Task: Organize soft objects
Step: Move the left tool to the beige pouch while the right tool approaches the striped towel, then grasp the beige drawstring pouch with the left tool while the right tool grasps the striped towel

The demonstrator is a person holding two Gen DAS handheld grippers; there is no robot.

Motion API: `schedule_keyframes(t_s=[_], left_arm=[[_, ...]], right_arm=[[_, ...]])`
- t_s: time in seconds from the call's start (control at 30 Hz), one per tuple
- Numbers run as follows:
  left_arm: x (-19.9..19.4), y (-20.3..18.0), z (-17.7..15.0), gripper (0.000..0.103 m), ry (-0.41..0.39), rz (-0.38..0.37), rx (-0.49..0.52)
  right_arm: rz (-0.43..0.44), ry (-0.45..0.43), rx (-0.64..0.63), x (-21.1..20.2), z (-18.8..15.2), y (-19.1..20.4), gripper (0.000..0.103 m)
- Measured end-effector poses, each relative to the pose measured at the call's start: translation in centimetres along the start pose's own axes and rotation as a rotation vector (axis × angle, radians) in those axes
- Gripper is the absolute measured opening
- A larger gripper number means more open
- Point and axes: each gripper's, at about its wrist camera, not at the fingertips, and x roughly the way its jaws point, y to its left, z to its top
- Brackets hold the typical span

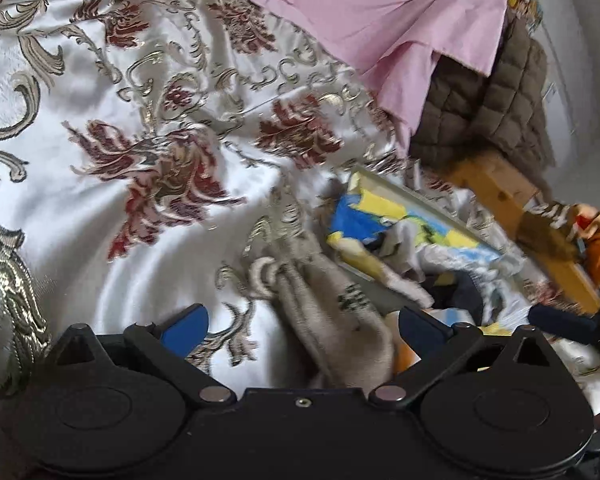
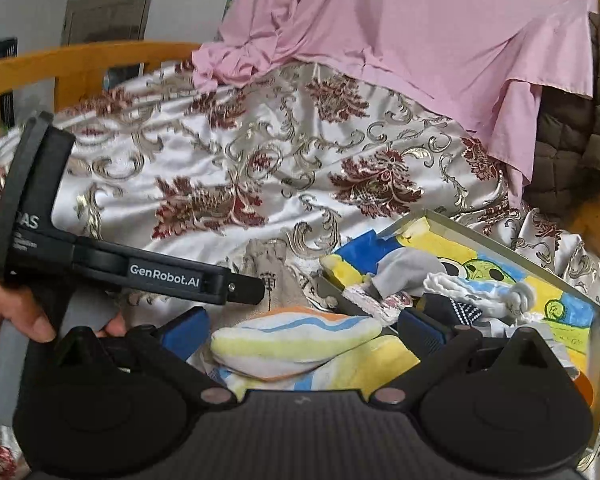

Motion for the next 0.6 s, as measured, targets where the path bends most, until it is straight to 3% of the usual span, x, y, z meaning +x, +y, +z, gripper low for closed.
schedule_keyframes(t_s=[0.23,0.6], left_arm=[[-0.1,0.0,-0.7,0.098,0.016,-0.080,0.038],[0.4,-0.9,-1.6,0.069,0.061,-0.146,0.104]], right_arm=[[-0.003,0.064,-0.021,1.3,-0.5,0.1,0.102],[0.054,0.135,0.070,1.4,-2.4,-2.2,0.089]])
